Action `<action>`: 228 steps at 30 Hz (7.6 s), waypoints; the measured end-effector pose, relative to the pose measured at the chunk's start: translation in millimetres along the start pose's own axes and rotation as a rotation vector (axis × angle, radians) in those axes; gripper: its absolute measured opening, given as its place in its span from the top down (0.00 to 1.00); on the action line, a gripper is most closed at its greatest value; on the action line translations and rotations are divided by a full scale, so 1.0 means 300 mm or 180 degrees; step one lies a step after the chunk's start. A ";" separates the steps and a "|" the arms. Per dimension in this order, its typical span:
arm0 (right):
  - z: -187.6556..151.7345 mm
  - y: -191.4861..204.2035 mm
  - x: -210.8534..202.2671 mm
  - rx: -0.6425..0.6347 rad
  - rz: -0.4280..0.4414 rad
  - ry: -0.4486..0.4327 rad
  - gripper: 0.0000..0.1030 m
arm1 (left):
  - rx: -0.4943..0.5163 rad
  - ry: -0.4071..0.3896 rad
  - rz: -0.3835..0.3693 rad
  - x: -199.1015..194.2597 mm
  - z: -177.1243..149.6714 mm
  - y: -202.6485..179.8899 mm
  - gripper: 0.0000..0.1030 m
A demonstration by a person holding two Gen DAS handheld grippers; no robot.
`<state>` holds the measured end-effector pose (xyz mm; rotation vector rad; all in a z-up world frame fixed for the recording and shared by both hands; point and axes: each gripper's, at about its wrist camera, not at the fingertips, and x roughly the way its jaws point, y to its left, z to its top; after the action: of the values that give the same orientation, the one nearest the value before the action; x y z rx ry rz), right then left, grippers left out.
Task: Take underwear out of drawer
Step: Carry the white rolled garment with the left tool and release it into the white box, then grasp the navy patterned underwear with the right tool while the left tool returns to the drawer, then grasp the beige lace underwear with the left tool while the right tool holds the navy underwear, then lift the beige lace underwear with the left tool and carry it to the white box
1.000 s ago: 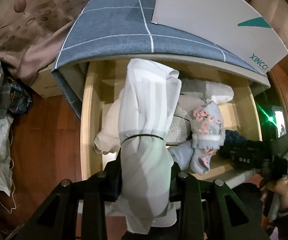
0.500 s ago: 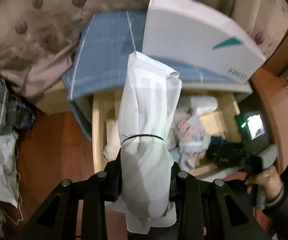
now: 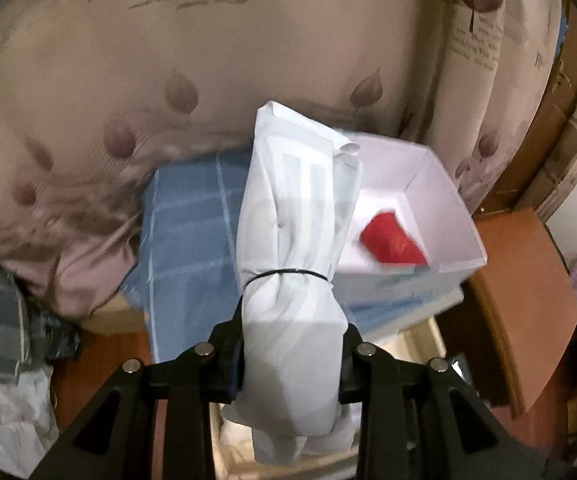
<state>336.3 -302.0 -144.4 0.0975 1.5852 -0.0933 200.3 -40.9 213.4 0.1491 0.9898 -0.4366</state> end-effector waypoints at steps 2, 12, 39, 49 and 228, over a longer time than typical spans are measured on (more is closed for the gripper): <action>-0.001 0.002 0.005 -0.0007 -0.0041 0.0005 0.30 | 0.0032 -0.0003 -0.0072 0.044 0.078 -0.015 0.69; 0.000 -0.003 0.027 -0.0007 -0.0039 0.0045 0.30 | 0.0064 0.0231 -0.0037 0.363 0.259 -0.028 0.69; 0.000 -0.005 0.013 0.0045 -0.0111 -0.0030 0.30 | -0.0196 0.0741 0.0424 0.486 0.097 -0.020 0.69; 0.004 -0.007 0.012 0.0050 -0.0135 -0.0024 0.30 | -0.0163 0.0743 0.0369 0.485 0.117 -0.013 0.59; -0.011 -0.053 0.039 0.0266 -0.0256 -0.0010 0.77 | -0.0656 0.0800 0.0159 0.076 -0.443 0.151 0.45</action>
<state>331.0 -317.2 -156.1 0.0988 1.5823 -0.2226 127.2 35.7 118.3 0.0430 1.2688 -0.2715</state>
